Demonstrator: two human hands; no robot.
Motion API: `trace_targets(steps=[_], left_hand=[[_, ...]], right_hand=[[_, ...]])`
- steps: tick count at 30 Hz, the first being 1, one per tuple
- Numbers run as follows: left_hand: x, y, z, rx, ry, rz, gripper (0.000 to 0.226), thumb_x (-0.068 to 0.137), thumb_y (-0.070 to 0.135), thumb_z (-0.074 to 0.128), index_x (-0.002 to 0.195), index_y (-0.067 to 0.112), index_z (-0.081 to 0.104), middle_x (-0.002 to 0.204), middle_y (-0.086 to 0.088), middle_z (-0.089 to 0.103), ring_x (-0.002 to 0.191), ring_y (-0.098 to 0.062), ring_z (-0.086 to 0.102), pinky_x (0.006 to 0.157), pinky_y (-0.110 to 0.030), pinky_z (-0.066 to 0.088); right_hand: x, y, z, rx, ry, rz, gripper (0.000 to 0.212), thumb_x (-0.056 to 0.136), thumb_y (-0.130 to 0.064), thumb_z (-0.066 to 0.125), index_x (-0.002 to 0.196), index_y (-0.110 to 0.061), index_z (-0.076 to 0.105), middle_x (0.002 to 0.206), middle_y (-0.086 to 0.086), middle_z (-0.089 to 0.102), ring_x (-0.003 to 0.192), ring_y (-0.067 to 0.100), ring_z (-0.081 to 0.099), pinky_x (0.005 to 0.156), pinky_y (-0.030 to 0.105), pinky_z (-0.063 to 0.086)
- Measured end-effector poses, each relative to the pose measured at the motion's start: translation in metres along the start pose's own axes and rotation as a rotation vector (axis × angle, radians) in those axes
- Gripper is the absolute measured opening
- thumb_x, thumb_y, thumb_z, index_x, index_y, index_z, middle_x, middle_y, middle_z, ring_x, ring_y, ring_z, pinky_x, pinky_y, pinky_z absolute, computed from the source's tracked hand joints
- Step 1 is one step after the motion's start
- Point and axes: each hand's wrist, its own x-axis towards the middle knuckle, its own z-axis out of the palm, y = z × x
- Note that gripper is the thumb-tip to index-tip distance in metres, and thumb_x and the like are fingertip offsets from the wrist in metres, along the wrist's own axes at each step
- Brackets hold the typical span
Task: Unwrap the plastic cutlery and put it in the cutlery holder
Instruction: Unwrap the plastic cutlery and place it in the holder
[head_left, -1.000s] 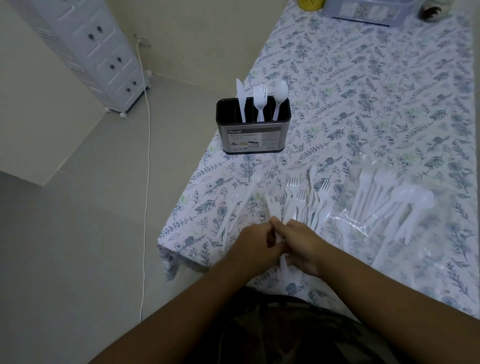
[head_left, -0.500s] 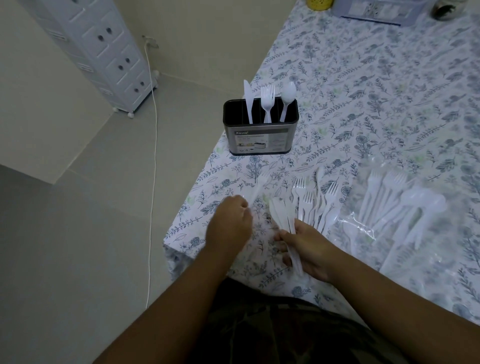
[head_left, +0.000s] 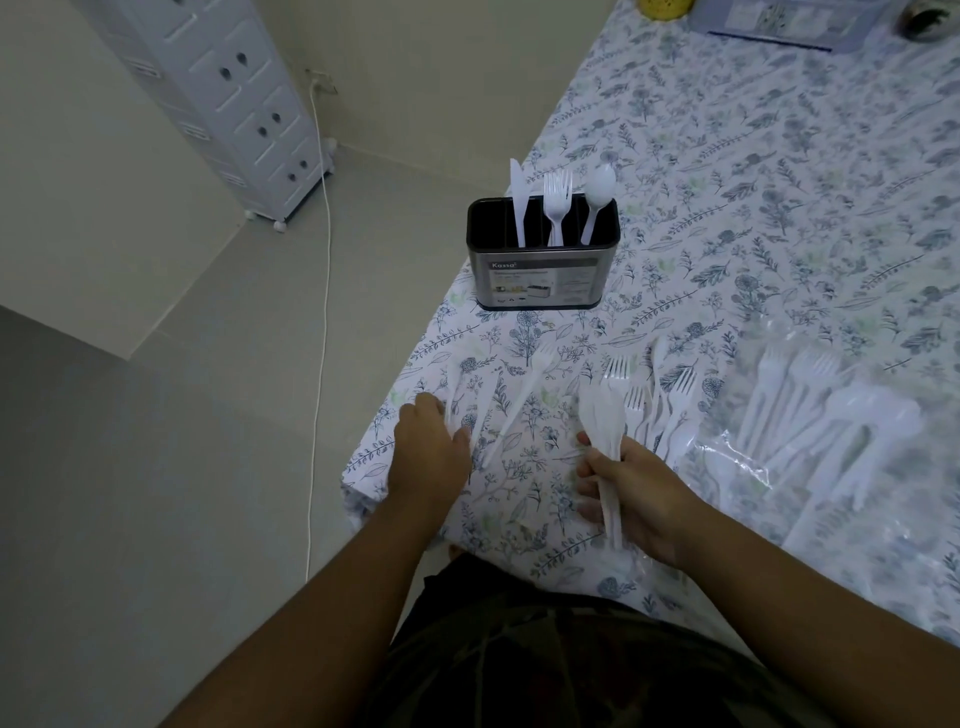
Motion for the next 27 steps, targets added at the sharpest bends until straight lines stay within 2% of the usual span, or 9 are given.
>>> trace_targets(steps=[3,6,9,13,18,21,23,25,27], left_hand=[[-0.009,0.002,0.007,0.147,-0.129,0.041,0.018,0.095,0.033,0.057,0.097,0.016,0.05,0.097,-0.004,0.054,0.088,-0.022,0.057,0.074,-0.039,0.052],[-0.011,0.003,0.014,0.239,-0.189,0.02,0.019,0.099,0.029,0.051,0.106,0.011,0.051,0.104,-0.008,0.056,0.096,-0.026,0.058,0.079,-0.039,0.05],[-0.006,0.007,0.015,0.285,-0.204,0.01,0.012,0.099,0.019,0.047,0.1,0.008,0.053,0.101,-0.011,0.059,0.093,-0.027,0.06,0.072,-0.035,0.046],[-0.004,0.019,0.01,0.237,-0.18,0.013,0.014,0.098,0.014,0.044,0.089,0.009,0.053,0.085,-0.005,0.057,0.077,-0.022,0.056,0.063,-0.031,0.044],[-0.036,0.064,0.004,0.023,-0.328,0.406,0.02,0.099,0.021,0.05,0.087,0.012,0.063,0.074,0.001,0.061,0.061,-0.013,0.056,0.056,-0.024,0.046],[-0.051,0.08,0.014,-0.01,-0.357,0.59,0.022,0.1,0.024,0.052,0.085,0.013,0.063,0.072,0.006,0.054,0.062,-0.01,0.047,0.055,-0.017,0.032],[-0.043,0.077,0.02,-0.052,-0.235,0.491,0.022,0.1,0.027,0.051,0.082,0.016,0.057,0.074,0.005,0.053,0.063,-0.009,0.046,0.057,-0.019,0.034],[-0.024,0.067,0.023,-0.065,-0.123,0.323,0.012,0.099,0.028,0.054,0.095,0.017,0.055,0.088,0.003,0.053,0.076,-0.009,0.051,0.065,-0.022,0.042],[-0.003,0.057,0.025,0.022,-0.116,0.181,0.022,0.096,0.03,0.06,0.11,0.014,0.053,0.1,-0.002,0.054,0.088,-0.016,0.056,0.071,-0.029,0.049]], right_hand=[[-0.001,-0.002,0.0,-0.042,0.006,0.049,0.022,0.107,-0.022,0.045,0.126,-0.018,0.056,0.083,0.009,0.053,0.06,0.018,0.048,0.053,0.032,0.042],[-0.002,0.0,0.003,-0.1,0.059,0.031,0.026,0.109,-0.025,0.04,0.122,-0.011,0.057,0.076,0.006,0.05,0.059,0.017,0.041,0.049,0.028,0.035],[-0.002,0.0,0.001,-0.127,0.088,0.004,0.034,0.109,-0.031,0.04,0.118,-0.006,0.061,0.076,0.006,0.05,0.062,0.017,0.042,0.05,0.03,0.038],[-0.002,-0.002,-0.002,-0.035,0.033,0.016,0.025,0.105,-0.01,0.045,0.126,-0.005,0.058,0.078,0.008,0.051,0.071,0.021,0.049,0.052,0.031,0.044],[-0.004,-0.005,0.002,0.103,-0.028,-0.025,0.025,0.1,-0.029,0.063,0.108,-0.004,0.062,0.093,0.013,0.067,0.093,0.028,0.067,0.083,0.045,0.06],[-0.005,-0.006,0.002,0.105,0.018,-0.056,0.032,0.101,-0.024,0.062,0.102,0.008,0.059,0.094,0.023,0.071,0.086,0.03,0.073,0.081,0.041,0.059],[-0.004,-0.003,-0.002,0.132,0.065,-0.062,0.023,0.102,-0.02,0.059,0.103,0.003,0.054,0.089,0.019,0.063,0.082,0.029,0.065,0.077,0.041,0.055],[-0.005,0.001,-0.008,0.106,0.088,-0.031,0.019,0.103,-0.02,0.057,0.113,-0.004,0.055,0.079,0.01,0.058,0.07,0.023,0.059,0.064,0.038,0.054],[-0.006,0.005,-0.012,0.071,0.097,-0.01,0.015,0.104,-0.019,0.055,0.112,-0.007,0.056,0.074,0.006,0.056,0.062,0.018,0.054,0.057,0.034,0.05]])
